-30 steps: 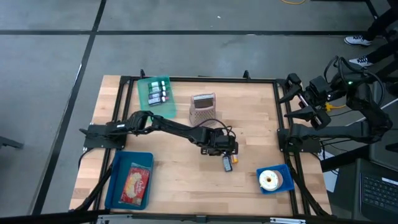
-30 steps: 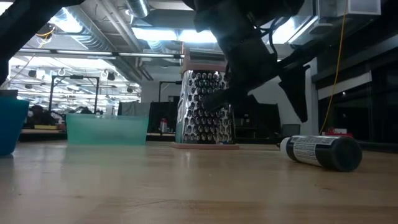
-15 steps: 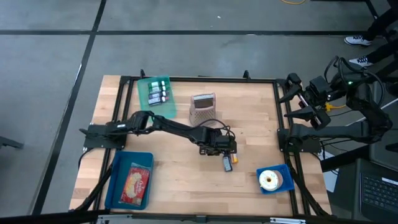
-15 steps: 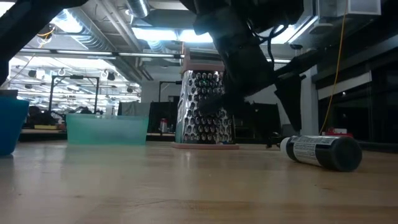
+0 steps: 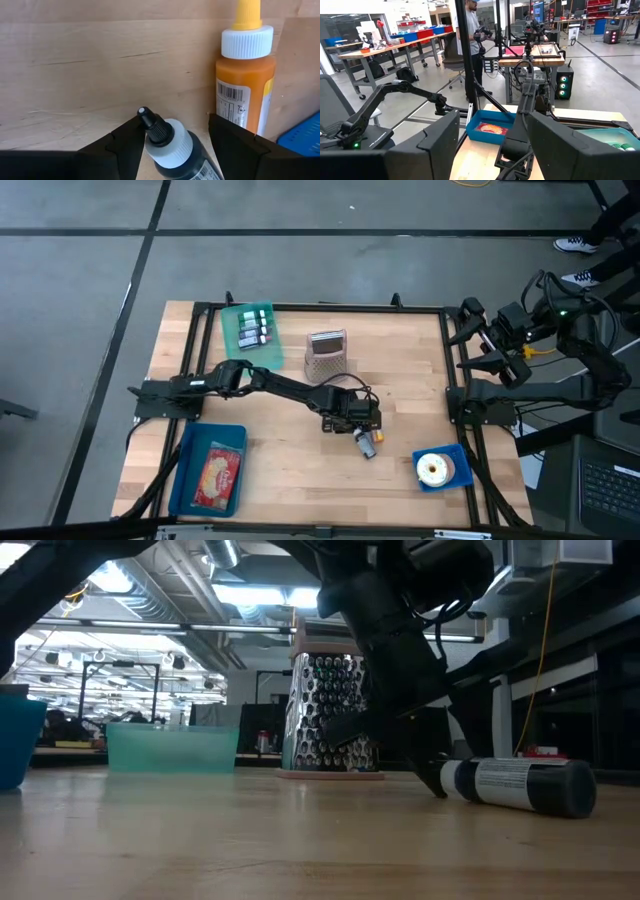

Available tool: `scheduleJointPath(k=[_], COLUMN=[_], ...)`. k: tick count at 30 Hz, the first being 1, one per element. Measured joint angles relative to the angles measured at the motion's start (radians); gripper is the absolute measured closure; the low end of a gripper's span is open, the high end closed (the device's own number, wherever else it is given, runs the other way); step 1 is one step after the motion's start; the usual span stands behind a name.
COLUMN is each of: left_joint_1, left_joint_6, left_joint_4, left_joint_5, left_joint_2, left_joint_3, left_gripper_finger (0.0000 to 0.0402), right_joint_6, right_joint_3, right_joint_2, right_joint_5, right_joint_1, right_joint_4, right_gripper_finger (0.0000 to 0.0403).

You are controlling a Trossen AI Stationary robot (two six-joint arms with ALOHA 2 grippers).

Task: Pick & Place Food Item
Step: Put the black food coloring into the green bin

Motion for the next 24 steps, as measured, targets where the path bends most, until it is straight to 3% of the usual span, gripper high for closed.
scheduleJointPath(k=[24], left_joint_1=[-0.029], left_joint_6=[-0.122], left_joint_4=[0.066], left_joint_5=[0.033], left_joint_2=[0.008], left_joint_3=[-0.002], left_gripper_finger=[0.0215], right_joint_6=[-0.016], right_joint_3=[0.0], right_joint_2=[0.0], right_joint_5=[0.0], right_joint_1=[0.0], right_joint_4=[0.0], right_gripper_finger=[0.0171])
